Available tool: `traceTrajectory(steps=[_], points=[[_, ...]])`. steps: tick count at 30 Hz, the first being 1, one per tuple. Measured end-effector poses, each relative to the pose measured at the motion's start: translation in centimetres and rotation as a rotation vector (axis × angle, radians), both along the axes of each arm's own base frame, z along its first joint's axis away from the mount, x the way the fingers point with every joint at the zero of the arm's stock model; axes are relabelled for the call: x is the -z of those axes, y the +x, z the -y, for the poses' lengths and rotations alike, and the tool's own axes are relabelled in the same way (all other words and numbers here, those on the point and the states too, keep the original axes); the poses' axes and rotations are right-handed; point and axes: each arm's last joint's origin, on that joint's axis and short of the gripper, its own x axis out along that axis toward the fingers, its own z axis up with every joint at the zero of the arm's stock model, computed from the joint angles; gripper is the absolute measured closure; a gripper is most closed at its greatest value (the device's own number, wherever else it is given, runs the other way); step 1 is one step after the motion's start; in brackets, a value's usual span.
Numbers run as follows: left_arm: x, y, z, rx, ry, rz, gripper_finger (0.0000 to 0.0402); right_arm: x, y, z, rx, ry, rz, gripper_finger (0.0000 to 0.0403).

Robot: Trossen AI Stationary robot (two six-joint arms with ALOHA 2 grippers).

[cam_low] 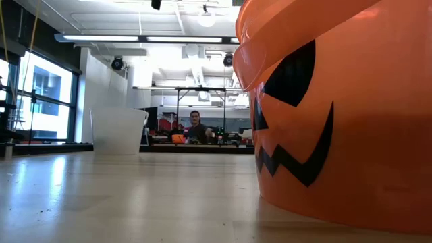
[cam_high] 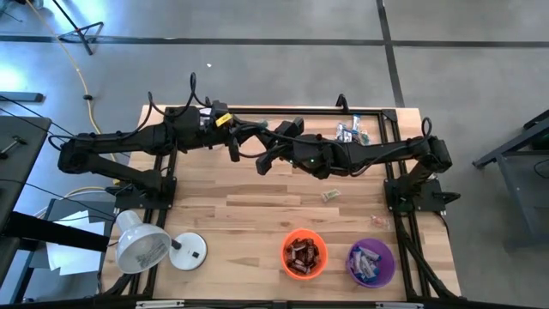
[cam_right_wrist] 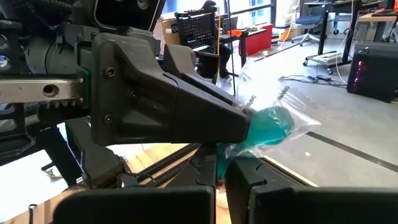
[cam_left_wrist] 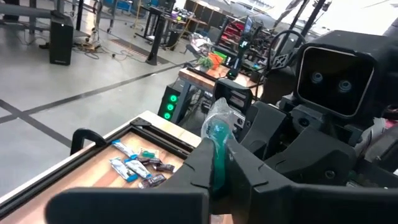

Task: Organize candy in baskets
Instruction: Put the blue gummy into the white bucket

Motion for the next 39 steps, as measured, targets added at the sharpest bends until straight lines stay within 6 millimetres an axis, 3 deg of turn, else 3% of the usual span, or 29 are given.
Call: traceTrajectory(steps=[10,21,27,32,39], points=[[0.0,0.0,0.0,0.004,0.009,-0.004,0.0401,0.0,0.0,0.0,-0.005,0.001,-0.002,0.0388],[-0.1,-0.5,0.1,0.018,0.037,-0.015,0.0401,0.4,-0.1,0.0,-0.006,-0.004,-0.049,0.0262],[-0.5,-1.1,0.1,-0.002,0.066,-0.013,0.0401,0.3,-0.2,0.1,0.007,-0.006,-0.052,0.0214],[-1.0,-2.2,-0.4,-0.051,0.085,-0.012,0.0401,0.4,-0.2,0.1,0.017,-0.008,-0.061,0.0198],[-1.1,-4.7,-2.3,-0.267,0.17,-0.12,0.0401,0.7,-0.3,0.1,0.021,0.041,-0.054,0.0196]])
